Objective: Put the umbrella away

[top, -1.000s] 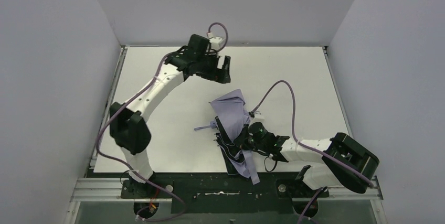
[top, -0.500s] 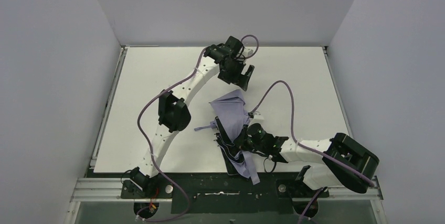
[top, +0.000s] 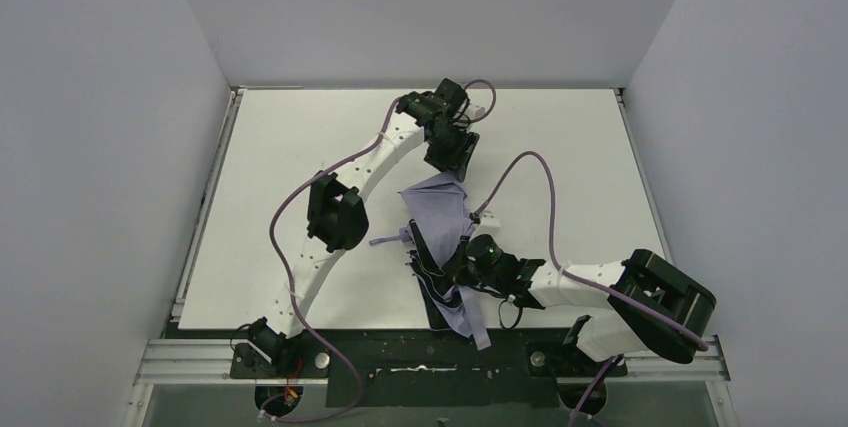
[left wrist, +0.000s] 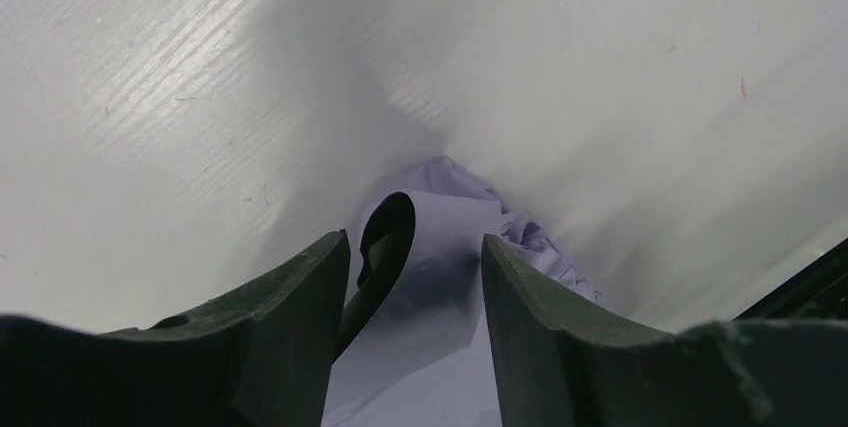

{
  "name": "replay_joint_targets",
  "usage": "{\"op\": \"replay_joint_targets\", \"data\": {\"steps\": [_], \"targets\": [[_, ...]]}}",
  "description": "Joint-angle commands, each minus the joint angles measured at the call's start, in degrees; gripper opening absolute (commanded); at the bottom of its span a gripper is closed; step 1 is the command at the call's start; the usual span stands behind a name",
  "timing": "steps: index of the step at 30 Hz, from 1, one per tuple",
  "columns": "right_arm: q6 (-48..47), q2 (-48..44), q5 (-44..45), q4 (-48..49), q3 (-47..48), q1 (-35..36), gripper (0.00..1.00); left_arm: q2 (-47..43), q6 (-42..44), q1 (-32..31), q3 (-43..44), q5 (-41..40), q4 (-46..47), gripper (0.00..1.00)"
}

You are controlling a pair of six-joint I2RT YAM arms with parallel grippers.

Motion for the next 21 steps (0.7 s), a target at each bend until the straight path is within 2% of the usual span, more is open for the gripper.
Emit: {"op": "replay_joint_targets", "data": {"steps": [1, 5, 12, 16, 21], "targets": [[-1.9, 4.3, 3.8, -12.4, -2.9, 0.6, 0.0, 0.1, 0.0, -0.4, 0.2, 3.1, 2.0, 0.45], [-1.7, 4.4, 4.0, -12.4, -3.0, 1.0, 0.0, 0.6, 0.2, -0.4, -0.3, 5.1, 2.0, 0.32], [-1.5, 5.0, 4.0, -12.4, -2.9, 1.3, 0.0, 0.0, 0.0, -0.4, -1.0, 7.7, 3.1, 0.0], [-1.2, 5.8, 4.1, -12.3, -2.8, 1.8, 0.0, -1.0, -3.4, 1.0, -1.6, 9.3, 5.9, 0.0], [-0.4, 6.6, 4.7, -12.3, -2.5, 2.8, 0.0, -5.2, -12.8, 4.6, -7.7, 10.0, 15.7, 0.0]]}}
